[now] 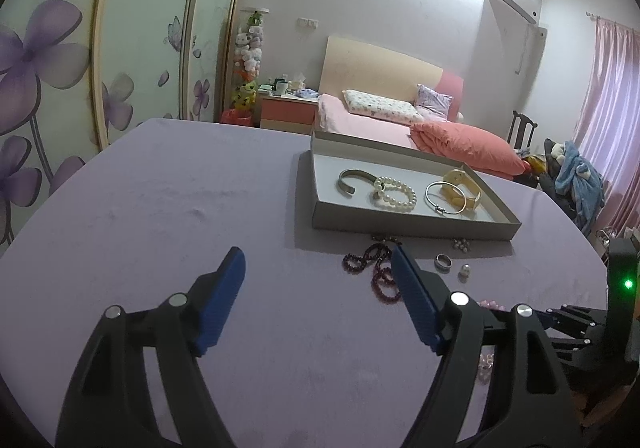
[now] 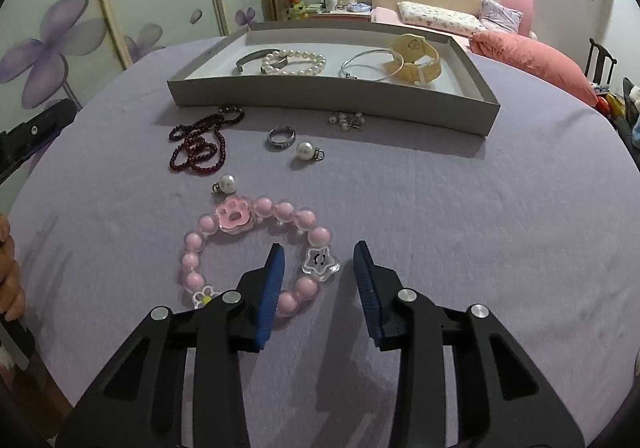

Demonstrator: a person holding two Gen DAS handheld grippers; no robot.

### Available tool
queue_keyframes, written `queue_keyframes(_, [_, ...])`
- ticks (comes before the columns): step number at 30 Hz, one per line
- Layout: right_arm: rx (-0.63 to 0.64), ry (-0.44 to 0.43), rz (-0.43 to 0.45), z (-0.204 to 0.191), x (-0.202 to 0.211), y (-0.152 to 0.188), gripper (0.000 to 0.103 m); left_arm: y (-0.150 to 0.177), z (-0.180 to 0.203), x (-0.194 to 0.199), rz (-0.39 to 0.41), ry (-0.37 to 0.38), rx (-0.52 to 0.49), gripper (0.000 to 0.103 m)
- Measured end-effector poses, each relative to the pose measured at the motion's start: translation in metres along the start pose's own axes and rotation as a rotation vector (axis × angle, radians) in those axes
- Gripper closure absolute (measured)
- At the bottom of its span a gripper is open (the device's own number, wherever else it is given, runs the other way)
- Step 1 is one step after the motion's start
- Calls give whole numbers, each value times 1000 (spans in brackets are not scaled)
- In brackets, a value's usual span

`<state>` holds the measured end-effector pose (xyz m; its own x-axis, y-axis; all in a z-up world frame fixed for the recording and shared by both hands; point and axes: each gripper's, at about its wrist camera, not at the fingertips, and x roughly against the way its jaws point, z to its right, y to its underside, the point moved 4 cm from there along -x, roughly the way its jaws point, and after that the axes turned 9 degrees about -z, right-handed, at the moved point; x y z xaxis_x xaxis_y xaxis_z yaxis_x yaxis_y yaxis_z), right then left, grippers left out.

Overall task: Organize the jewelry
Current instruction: 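Position the right tool fingers around the pink beaded bracelet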

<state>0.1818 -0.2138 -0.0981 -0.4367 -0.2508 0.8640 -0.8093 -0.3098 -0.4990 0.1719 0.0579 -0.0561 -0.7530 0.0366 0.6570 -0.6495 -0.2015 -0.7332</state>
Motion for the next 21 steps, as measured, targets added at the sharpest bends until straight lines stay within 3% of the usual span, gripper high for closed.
queue_keyframes(4, [-23, 15, -8, 3, 0, -1, 72, 1, 3, -4, -13, 8, 0, 28])
queue_keyframes(18, [-42, 152, 2, 11, 4, 6, 71, 3, 11, -14, -46, 15, -12, 28])
queue_keyframes(21, [-72, 137, 4, 22, 5, 6, 71, 4, 13, -16, -50, 14, -15, 28])
